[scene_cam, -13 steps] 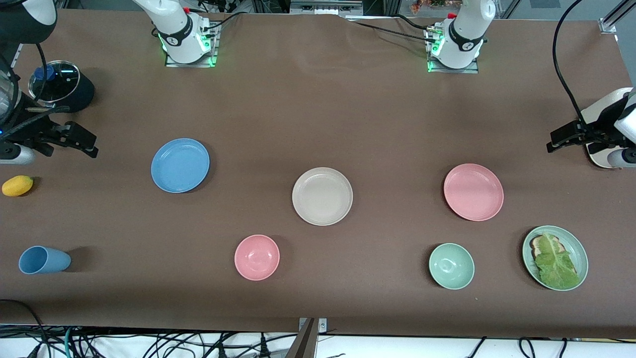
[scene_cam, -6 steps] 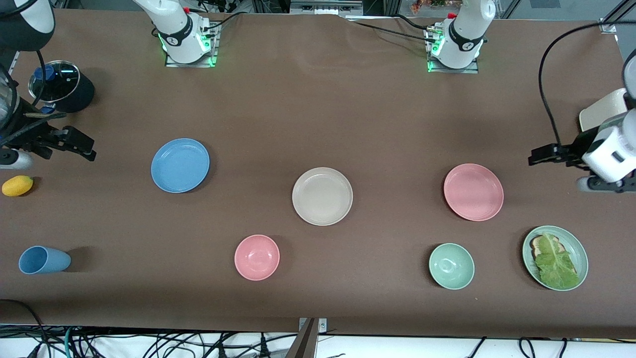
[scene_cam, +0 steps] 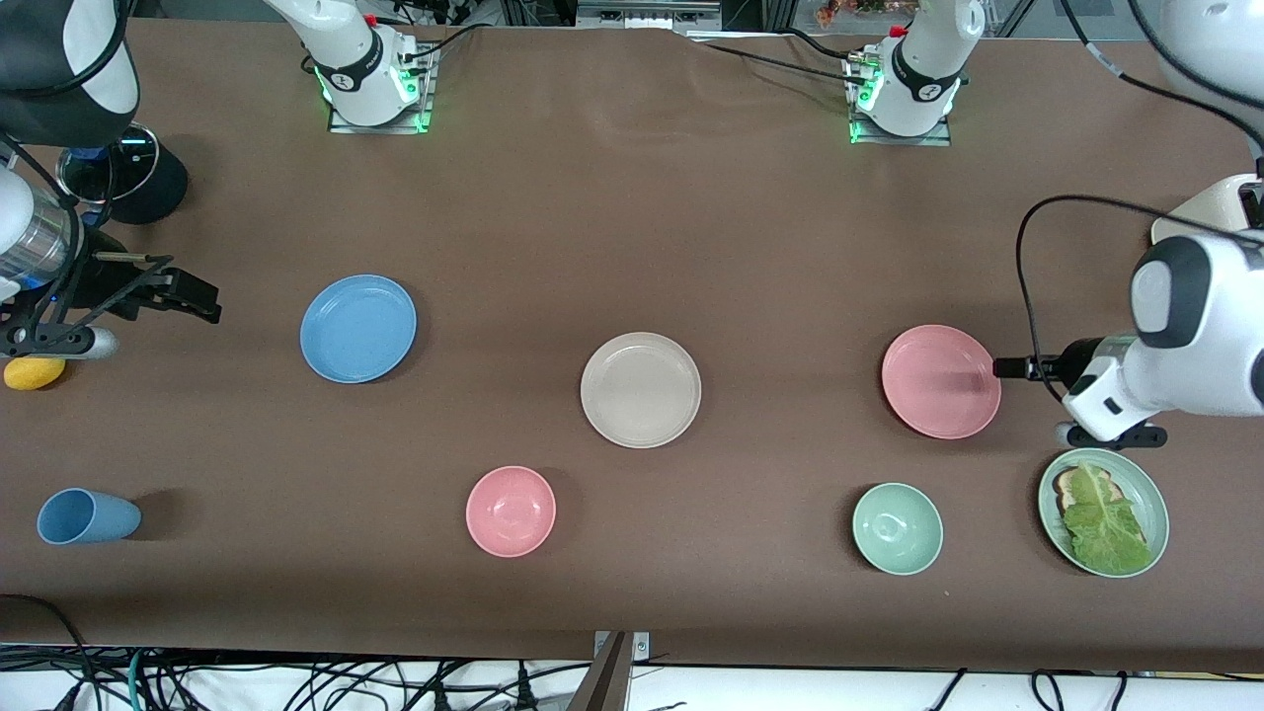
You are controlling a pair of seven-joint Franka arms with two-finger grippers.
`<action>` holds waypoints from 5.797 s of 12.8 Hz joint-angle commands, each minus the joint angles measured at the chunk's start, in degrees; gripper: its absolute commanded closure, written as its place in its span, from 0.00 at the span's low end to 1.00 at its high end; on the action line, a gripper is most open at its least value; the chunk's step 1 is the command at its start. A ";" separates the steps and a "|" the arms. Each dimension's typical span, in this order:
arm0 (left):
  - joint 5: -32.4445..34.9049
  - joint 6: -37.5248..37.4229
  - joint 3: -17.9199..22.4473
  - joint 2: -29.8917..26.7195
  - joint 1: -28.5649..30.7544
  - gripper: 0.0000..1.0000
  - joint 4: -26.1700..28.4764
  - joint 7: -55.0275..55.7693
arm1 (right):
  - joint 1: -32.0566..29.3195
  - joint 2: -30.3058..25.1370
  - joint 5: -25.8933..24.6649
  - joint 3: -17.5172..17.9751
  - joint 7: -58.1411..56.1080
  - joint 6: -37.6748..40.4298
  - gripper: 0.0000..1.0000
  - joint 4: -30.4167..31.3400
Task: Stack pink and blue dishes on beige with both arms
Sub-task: 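Reach the left gripper to the pink plate while the right gripper reaches the blue plate, then grasp the pink plate rim with the left gripper and set it on the beige plate, then release the pink plate with the left gripper while the right gripper lifts the blue plate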
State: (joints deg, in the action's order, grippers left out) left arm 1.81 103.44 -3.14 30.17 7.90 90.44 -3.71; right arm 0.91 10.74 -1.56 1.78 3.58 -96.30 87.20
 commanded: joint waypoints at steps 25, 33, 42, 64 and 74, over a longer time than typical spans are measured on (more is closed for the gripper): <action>3.92 7.42 -8.71 -1.78 3.00 1.00 8.89 11.42 | -2.76 9.91 0.07 -4.76 -12.46 -55.04 0.00 44.37; -3.04 2.38 -22.18 -0.65 -1.46 1.00 1.34 34.27 | -2.76 10.00 0.24 -4.68 -12.02 -54.70 0.29 44.46; -1.46 18.99 -18.50 10.87 -21.32 1.00 -4.30 48.09 | -2.76 7.37 0.51 -4.41 -12.37 -49.62 1.00 42.71; 7.07 4.76 -9.96 6.66 -12.66 0.00 -7.30 38.29 | 22.96 15.79 8.33 -4.06 16.77 -15.49 1.00 0.78; 4.10 -1.74 -8.30 -4.30 -0.87 0.00 -3.37 0.75 | 35.47 27.12 8.24 -4.15 38.59 -28.94 1.00 -5.97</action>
State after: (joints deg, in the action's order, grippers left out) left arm 7.57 102.74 -12.61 31.78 6.14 82.62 3.25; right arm 36.48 34.80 6.32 -1.90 40.68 -125.93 86.98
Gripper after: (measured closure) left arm 0.000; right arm 0.956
